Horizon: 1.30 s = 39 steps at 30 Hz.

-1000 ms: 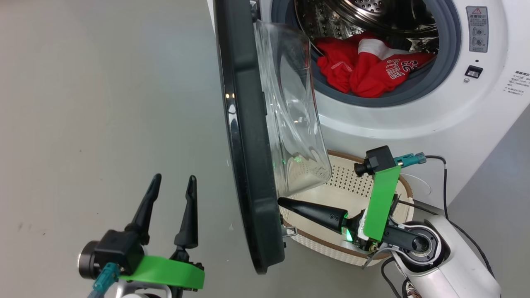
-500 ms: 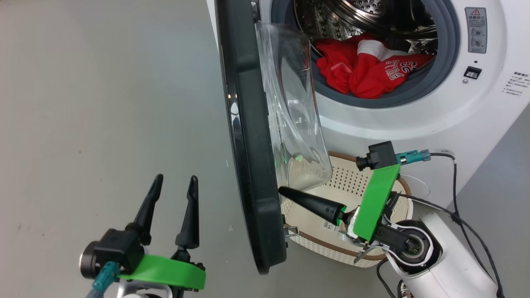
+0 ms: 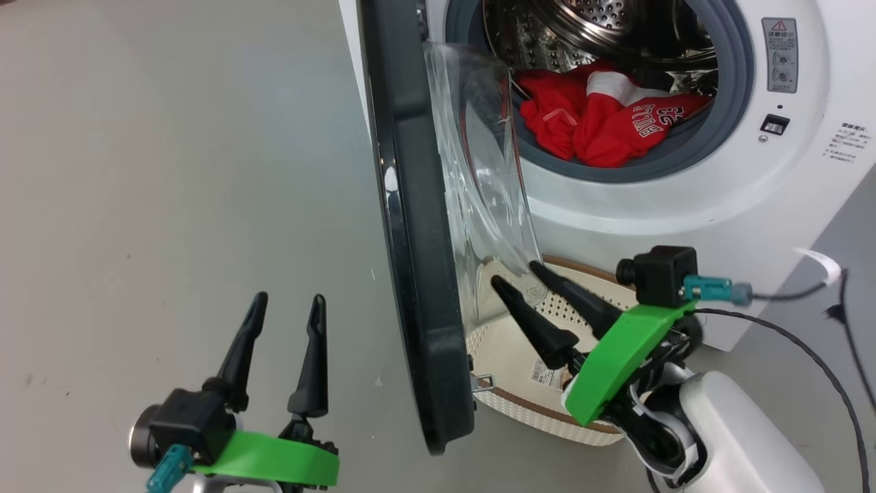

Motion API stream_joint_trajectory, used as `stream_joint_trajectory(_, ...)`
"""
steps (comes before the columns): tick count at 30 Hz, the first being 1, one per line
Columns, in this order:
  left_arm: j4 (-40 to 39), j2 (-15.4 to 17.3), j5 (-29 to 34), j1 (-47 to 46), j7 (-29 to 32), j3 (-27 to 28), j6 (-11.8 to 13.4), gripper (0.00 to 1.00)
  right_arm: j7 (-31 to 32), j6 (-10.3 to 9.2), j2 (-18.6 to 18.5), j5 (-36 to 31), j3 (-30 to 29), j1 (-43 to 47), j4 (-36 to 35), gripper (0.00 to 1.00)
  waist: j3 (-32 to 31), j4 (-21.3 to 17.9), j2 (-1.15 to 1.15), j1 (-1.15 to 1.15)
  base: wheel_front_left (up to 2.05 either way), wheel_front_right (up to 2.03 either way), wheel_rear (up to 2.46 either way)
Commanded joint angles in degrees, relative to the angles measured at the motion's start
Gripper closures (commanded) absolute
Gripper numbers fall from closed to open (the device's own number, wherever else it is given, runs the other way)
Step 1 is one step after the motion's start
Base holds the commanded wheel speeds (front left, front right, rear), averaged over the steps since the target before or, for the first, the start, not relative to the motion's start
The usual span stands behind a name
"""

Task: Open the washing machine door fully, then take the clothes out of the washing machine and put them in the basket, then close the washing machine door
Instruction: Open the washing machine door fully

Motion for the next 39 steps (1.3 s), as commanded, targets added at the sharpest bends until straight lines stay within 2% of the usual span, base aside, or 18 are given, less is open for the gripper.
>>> stream_joint_trajectory(1,-2.1,1.2,0.0,0.2,-0.7,1.9,0.7,0.00,-3.3,0.43,0.8,-6.4,0.0,0.3,-1.9,0.00,-0.2,-0.1,0.00,0.00,0.00,0.00,0.00)
stream_joint_trajectory(3,-2.4,1.2,0.0,0.4,-0.8,2.0,0.7,0.00,-4.7,0.43,0.9,-9.1,-0.1,0.8,-1.9,0.00,-0.2,-0.1,0.00,0.00,0.00,0.00,0.00)
stream_joint_trajectory(10,-4.1,1.1,0.7,1.5,-1.5,2.4,1.1,0.00,-16.3,0.43,2.0,-27.5,-5.4,3.6,-1.4,0.00,-0.4,-0.1,0.00,0.00,0.00,0.00,0.00)
stream_joint_trajectory(15,-5.0,0.8,1.2,2.2,-1.7,2.9,1.4,0.00,-23.3,0.43,2.2,-35.8,-9.6,6.0,-0.6,0.00,-0.1,0.0,0.00,0.00,0.00,0.00,0.00)
stream_joint_trajectory(23,-6.8,0.4,2.4,2.9,-1.8,3.9,1.2,0.00,-28.3,0.43,2.2,-39.1,-13.9,9.3,-1.0,0.00,-0.1,0.0,0.00,0.00,0.00,0.00,0.00)
stream_joint_trajectory(39,-4.6,-0.1,2.2,3.3,-1.8,4.3,0.7,0.00,-29.4,0.43,2.2,-37.1,-14.8,13.1,0.1,0.00,-0.9,-0.6,0.00,0.00,0.00,0.00,0.00)
